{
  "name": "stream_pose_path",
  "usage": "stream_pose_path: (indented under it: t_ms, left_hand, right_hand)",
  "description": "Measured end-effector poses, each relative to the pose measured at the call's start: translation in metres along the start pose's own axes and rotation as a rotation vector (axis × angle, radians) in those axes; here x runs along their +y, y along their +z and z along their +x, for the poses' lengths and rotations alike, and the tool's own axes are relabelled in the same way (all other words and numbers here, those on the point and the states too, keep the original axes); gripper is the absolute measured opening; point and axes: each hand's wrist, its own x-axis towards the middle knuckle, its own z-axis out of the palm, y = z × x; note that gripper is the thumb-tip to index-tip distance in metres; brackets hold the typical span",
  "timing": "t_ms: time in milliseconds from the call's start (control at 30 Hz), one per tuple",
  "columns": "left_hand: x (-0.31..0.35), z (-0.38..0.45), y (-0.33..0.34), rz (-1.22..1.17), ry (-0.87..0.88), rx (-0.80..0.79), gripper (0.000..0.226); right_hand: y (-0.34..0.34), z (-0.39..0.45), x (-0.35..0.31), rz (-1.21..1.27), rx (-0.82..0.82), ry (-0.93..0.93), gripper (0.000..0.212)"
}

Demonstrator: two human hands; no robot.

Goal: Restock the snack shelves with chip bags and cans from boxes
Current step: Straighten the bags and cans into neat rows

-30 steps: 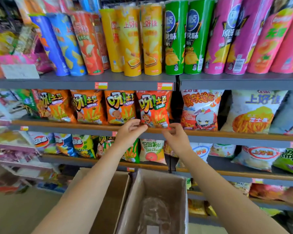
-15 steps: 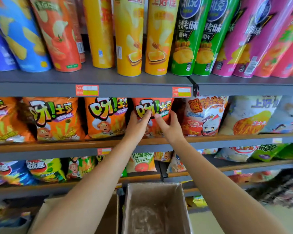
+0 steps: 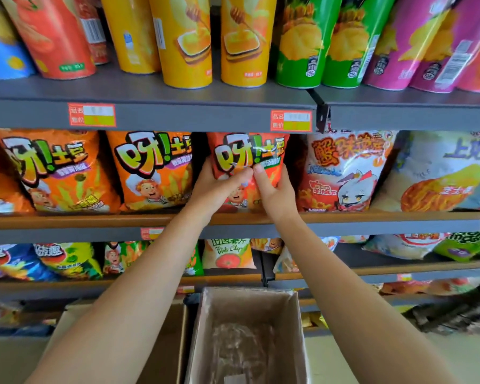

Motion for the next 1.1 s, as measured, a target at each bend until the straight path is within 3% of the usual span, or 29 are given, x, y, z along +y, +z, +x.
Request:
stream_pose_path:
  t_ms: [100, 200, 500, 600, 667, 733, 833, 967, 1100]
  left_hand:
    - [0.002, -0.003, 0.001, 0.037, 0.012, 0.007, 0.062]
    - [0.006, -0.007, 0.003, 0.019, -0.006, 0.061, 0.059]
    - [0.013, -0.02, 0.003, 0.129, -0.052, 0.112, 0.053]
    - [0.001, -0.037, -0.012, 0.227, 0.078, 0.145, 0.034]
    - [-0.011, -0.056, -0.03, 0.267, 0.246, 0.317, 0.026]
    - [-0.018, -0.069, -0.054, 0.307, 0.424, 0.545, 0.02]
    - [-0.02, -0.061, -0.09, 0.3, 0.391, 0.697, 0.045]
    - [-0.011, -0.039, -0.122, 0.234, 0.155, 0.47, 0.078]
    - [-0.012, -0.024, -0.146, 0.16, 0.054, 0.283, 0.072]
  right_hand:
    - [-0.003, 0.0, -0.001, 0.059, 0.011, 0.012, 0.052]
    - [-0.003, -0.001, -0.004, 0.109, 0.03, 0.006, 0.036]
    - [0.001, -0.018, -0.002, -0.012, 0.142, -0.018, 0.042]
    - [0.005, -0.038, -0.007, -0.199, 0.345, -0.108, 0.043]
    - [0.014, -0.059, -0.018, -0.331, 0.464, -0.337, 0.038]
    - [0.033, -0.075, -0.031, -0.305, 0.323, -0.487, 0.028]
    - [0.074, -0.08, -0.05, -0.248, -0.056, -0.363, 0.037]
    - [0.117, -0.055, -0.062, -0.172, -0.191, -0.055, 0.086]
    - [0.129, -0.029, -0.059, -0.147, -0.223, 0.12, 0.097]
